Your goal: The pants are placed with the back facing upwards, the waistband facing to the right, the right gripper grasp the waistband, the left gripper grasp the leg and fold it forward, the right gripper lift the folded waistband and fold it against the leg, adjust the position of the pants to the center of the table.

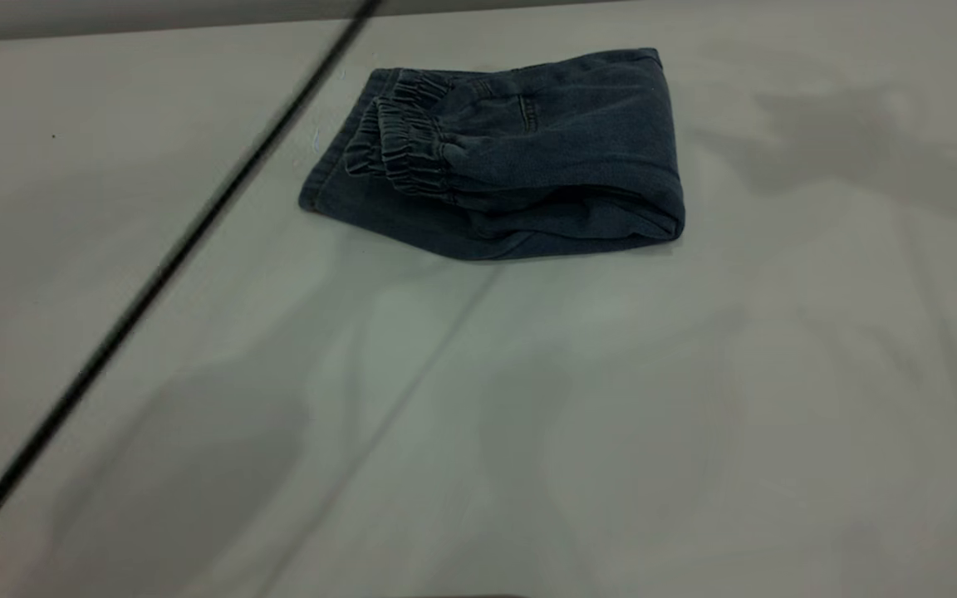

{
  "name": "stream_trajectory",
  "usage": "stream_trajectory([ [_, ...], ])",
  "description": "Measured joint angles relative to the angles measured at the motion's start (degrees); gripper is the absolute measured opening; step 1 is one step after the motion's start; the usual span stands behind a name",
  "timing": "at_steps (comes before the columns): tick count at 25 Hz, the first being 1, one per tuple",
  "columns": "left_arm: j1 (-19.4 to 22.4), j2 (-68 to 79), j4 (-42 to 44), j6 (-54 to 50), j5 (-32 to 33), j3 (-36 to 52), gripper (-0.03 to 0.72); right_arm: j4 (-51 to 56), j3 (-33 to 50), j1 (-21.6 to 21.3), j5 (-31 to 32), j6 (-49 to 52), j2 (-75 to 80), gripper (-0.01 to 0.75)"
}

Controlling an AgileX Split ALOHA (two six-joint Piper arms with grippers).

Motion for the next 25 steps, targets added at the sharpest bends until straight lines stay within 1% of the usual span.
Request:
stream_trajectory([
  [4,0.00,-6.06,0.05,-0.12,0.00,0.00,0.504,-3.30,0.00,0.00,2.45,3.78,-7.17,0.594],
  [7,0.00,-11.47,0.05,0.28,0.00,0.08,0.504,-6.55,0.00,0.00,6.06,6.66,-12.48,0.594],
  [9,0.00,-15.79,0.05,0.83,0.00,1.46,0.504,-8.47,0.00,0.00,8.56,8.81,-15.92,0.594],
  [12,0.00,-23.66,0.05,1.54,0.00,6.51,0.504,-10.70,0.00,0.00,13.00,12.79,-20.99,0.594],
  [14,0.00,-29.53,0.05,1.60,0.00,12.05,0.504,-12.02,0.00,0.00,16.60,15.11,-24.36,0.594],
  [18,0.00,-41.37,0.05,1.14,0.00,25.73,0.504,-14.87,0.00,0.00,21.09,20.35,-30.42,0.594],
  [20,0.00,-47.33,0.05,0.50,0.00,33.04,0.504,-16.15,0.00,0.00,22.20,23.46,-33.09,0.594],
  [25,0.00,-63.76,0.05,-0.15,0.00,52.45,0.504,-18.29,0.00,0.00,22.64,29.58,-40.02,0.594],
])
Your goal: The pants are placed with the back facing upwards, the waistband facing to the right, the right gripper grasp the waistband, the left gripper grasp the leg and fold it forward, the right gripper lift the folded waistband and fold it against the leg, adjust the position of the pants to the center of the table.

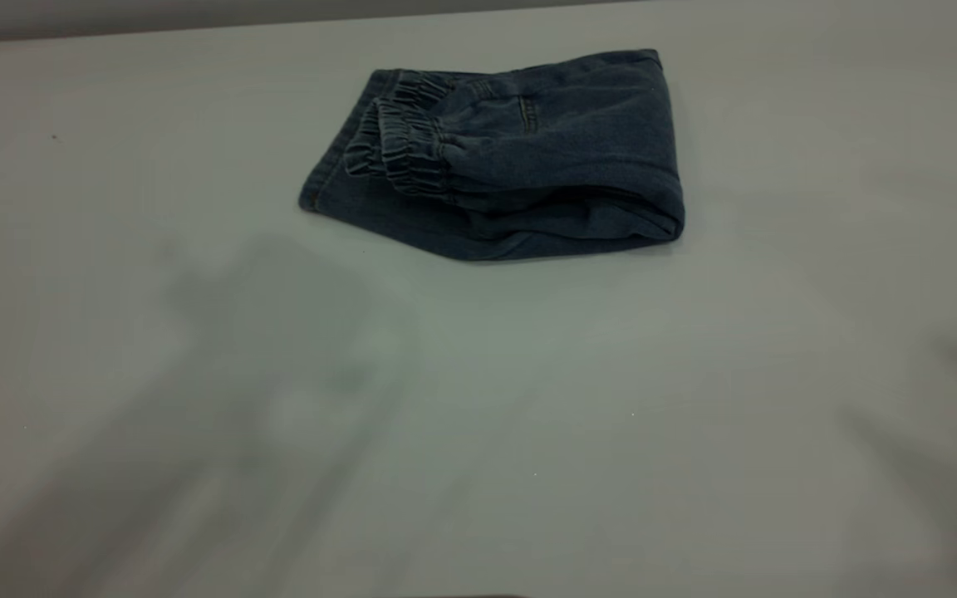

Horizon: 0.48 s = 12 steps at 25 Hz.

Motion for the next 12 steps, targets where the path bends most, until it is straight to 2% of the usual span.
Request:
stream_trajectory([
  [5,0.00,-16.69,0.00,-0.17,0.00,17.67,0.504,-2.29,3.76,0.00,0.19,3.89,-7.95,0.594],
  [12,0.00,-41.85,-1.12,-1.08,0.00,36.73,0.504,-3.79,20.37,0.00,0.52,4.93,-23.42,0.594],
])
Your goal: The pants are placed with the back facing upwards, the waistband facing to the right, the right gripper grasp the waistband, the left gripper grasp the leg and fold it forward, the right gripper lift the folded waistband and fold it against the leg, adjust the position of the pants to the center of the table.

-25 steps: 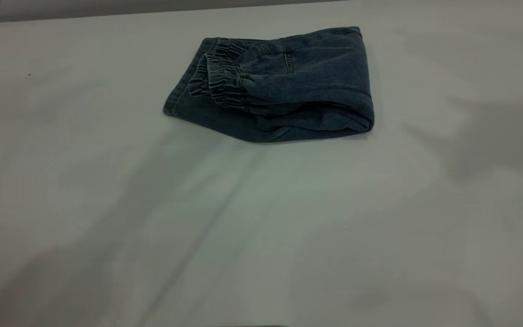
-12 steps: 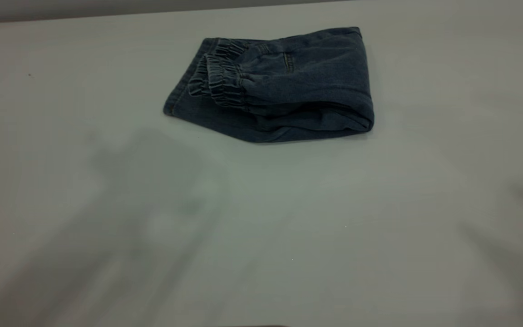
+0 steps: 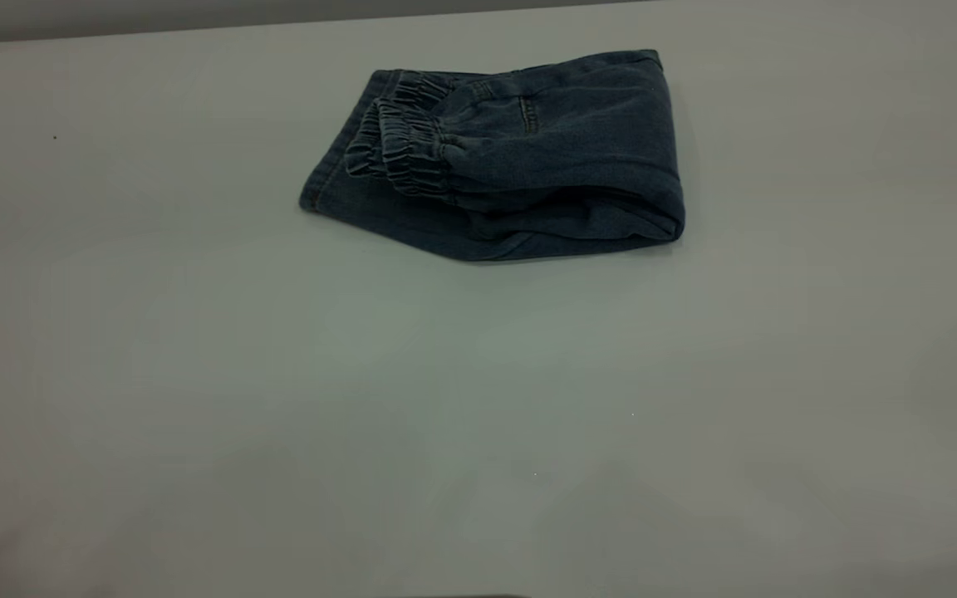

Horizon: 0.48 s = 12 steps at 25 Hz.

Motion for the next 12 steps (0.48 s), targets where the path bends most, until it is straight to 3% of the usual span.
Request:
stream_trajectory([
  [6,0.00,-16.41,-0.94,1.81,0.00,10.59,0.504,-2.86,11.99,0.00,0.16,0.06,-11.79,0.581],
  [12,0.00,-23.20,-7.04,3.05,0.00,19.54,0.504,-7.30,22.03,0.00,0.22,0.11,-22.71,0.556],
])
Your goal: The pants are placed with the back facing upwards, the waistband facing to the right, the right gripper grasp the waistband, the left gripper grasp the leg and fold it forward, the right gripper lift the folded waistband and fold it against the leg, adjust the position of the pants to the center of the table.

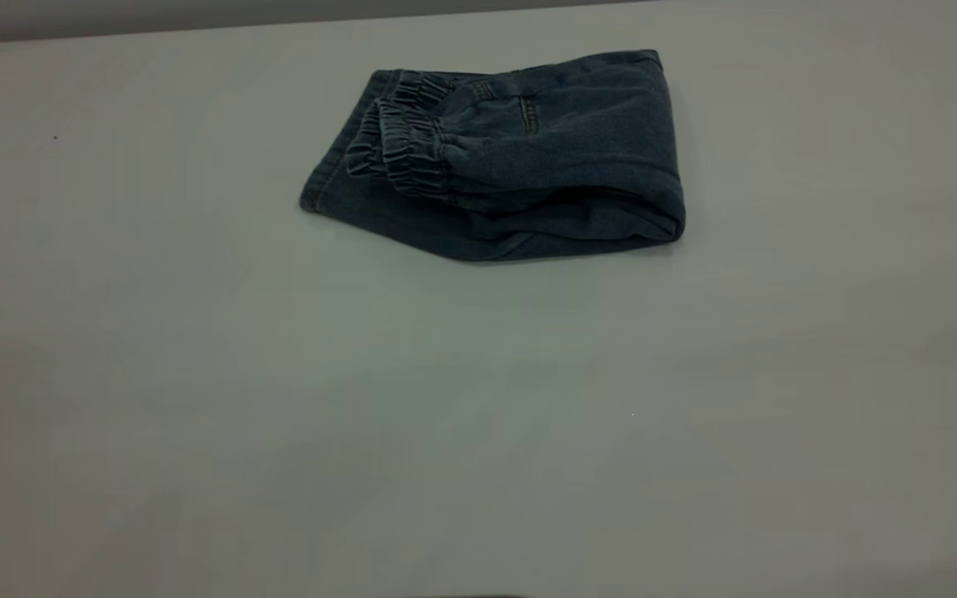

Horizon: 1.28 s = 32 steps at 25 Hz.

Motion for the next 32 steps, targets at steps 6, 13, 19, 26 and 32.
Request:
stream_trajectory([
  [6,0.00,-1.46,-1.54,2.04,0.00,10.04,0.504,-1.41,7.76,0.00,0.12,0.00,-10.47,0.552],
  [13,0.00,-1.46,-1.61,2.31,-0.22,16.81,0.504,-6.38,15.80,0.00,-1.04,0.21,-16.99,0.552],
  [19,0.00,-1.46,-1.54,3.81,-0.74,17.48,0.504,-16.83,21.93,0.00,-5.69,1.50,-16.99,0.552],
  [26,0.00,-1.46,-1.60,3.88,-2.96,18.75,0.504,-21.25,22.75,0.00,-7.60,6.96,-16.99,0.552],
  [32,0.00,-1.46,-1.60,3.92,-3.09,18.78,0.504,-21.25,22.75,0.00,-7.82,7.34,-16.99,0.552],
])
